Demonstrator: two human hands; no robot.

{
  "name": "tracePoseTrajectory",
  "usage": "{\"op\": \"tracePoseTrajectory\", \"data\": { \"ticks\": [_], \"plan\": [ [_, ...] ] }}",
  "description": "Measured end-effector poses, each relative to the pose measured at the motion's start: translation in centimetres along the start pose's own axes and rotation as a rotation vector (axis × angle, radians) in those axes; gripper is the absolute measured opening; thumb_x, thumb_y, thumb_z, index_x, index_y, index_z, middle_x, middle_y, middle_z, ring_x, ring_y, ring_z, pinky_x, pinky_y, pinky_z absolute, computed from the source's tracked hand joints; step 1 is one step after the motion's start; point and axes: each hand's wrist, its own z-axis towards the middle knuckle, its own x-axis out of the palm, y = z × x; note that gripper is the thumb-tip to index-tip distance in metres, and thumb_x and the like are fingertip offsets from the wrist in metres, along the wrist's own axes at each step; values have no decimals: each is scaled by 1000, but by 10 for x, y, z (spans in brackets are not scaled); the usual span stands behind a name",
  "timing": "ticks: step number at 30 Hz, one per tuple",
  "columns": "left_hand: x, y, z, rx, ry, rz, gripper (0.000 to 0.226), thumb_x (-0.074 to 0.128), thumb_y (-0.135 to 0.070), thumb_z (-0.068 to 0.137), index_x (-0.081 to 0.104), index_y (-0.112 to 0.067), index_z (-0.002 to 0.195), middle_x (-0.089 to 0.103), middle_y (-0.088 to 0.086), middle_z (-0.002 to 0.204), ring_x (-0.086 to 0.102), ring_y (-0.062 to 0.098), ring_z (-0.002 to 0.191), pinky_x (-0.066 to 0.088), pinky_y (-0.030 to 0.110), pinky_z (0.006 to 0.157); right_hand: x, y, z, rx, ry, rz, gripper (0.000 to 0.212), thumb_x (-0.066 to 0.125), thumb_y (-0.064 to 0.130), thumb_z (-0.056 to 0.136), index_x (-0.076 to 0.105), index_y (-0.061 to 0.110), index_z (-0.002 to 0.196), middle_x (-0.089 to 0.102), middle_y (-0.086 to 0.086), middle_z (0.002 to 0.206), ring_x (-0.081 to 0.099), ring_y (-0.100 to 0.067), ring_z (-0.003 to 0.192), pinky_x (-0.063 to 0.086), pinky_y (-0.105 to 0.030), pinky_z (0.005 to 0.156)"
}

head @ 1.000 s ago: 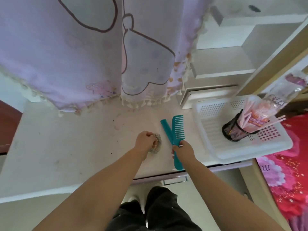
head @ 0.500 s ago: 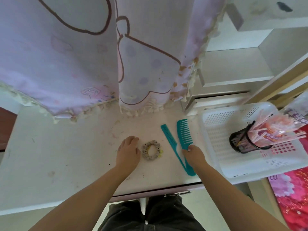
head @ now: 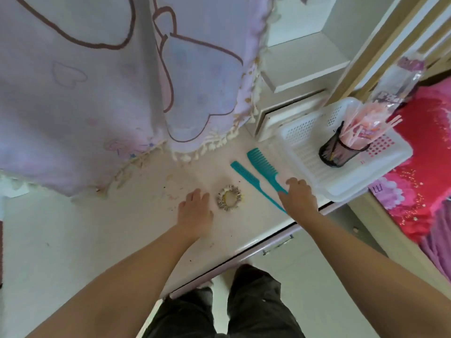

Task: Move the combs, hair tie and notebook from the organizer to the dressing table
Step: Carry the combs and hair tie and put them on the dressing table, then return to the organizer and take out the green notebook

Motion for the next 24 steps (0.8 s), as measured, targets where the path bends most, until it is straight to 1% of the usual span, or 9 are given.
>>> {"op": "tracePoseTrajectory", "data": {
  "ticks": [2, 5, 9, 12, 15, 19, 21, 23, 24],
  "plan": [
    [-20, -3, 3, 92, -14, 21, 50, 39, -24, 92, 28, -13, 140, 35, 14, 142, 37, 31, 126, 39, 43, 98, -1, -3, -27, 26, -88, 17, 36, 45, 30, 93, 46, 10, 123, 50, -15, 120, 49, -31, 108, 45, -43, 85],
    [-40, -26, -1, 250, -79, 38, 48, 41, -26, 93, 34, -15, 138, 44, 14, 133, 44, 31, 120, 41, 45, 95, 1, -15, -76, 108, -192, 55, 36, 42, 33, 94, 49, 11, 122, 52, -13, 121, 51, -30, 111, 44, -43, 88],
    [-41, -93, -32, 565, -147, 99, 41, 41, -21, 91, 42, -10, 131, 53, 16, 123, 49, 33, 113, 42, 45, 90, 12, -52, -154, 266, -331, 105, 37, 40, 35, 94, 49, 15, 123, 53, -11, 125, 48, -30, 117, 40, -44, 93],
    [-23, -155, -75, 821, -111, 143, 36, 42, -20, 89, 47, -7, 123, 55, 18, 119, 50, 36, 109, 42, 46, 87, 25, -95, -225, 428, -390, 105, 41, 34, 39, 95, 47, 14, 124, 51, -11, 126, 47, -30, 116, 39, -45, 95],
    [13, -216, -138, 1072, -69, 168, 43, 44, -23, 90, 43, -10, 131, 51, 16, 128, 48, 35, 116, 41, 44, 93, 47, -141, -315, 628, -434, 129, 46, 28, 43, 96, 41, 16, 130, 46, -10, 137, 43, -30, 124, 34, -47, 104],
    [74, -281, -255, 1403, 53, 163, 52, 44, -26, 92, 32, -10, 140, 43, 15, 140, 40, 33, 127, 36, 44, 105, 89, -192, -454, 920, -457, 173, 52, 22, 46, 96, 26, 23, 142, 28, -5, 153, 24, -26, 141, 16, -51, 117],
    [134, -313, -369, 1633, 138, 261, 54, 41, -29, 93, 29, -11, 142, 39, 14, 142, 37, 32, 129, 33, 44, 106, 133, -215, -576, 1171, -500, 222, 52, 22, 45, 97, 22, 25, 144, 22, -2, 156, 16, -22, 144, 11, -50, 118],
    [147, -321, -385, 1631, 114, 270, 55, 40, -32, 92, 28, -12, 142, 37, 14, 144, 36, 31, 131, 34, 43, 106, 143, -216, -595, 1173, -477, 251, 53, 21, 46, 97, 19, 25, 145, 17, -1, 158, 11, -20, 145, 7, -50, 118],
    [167, -323, -415, 1671, 117, 292, 55, 39, -33, 92, 27, -13, 142, 36, 14, 144, 36, 31, 130, 33, 43, 105, 153, -217, -628, 1230, -454, 251, 54, 20, 47, 97, 18, 26, 146, 15, -1, 158, 10, -20, 146, 5, -50, 118]
  ]
}}
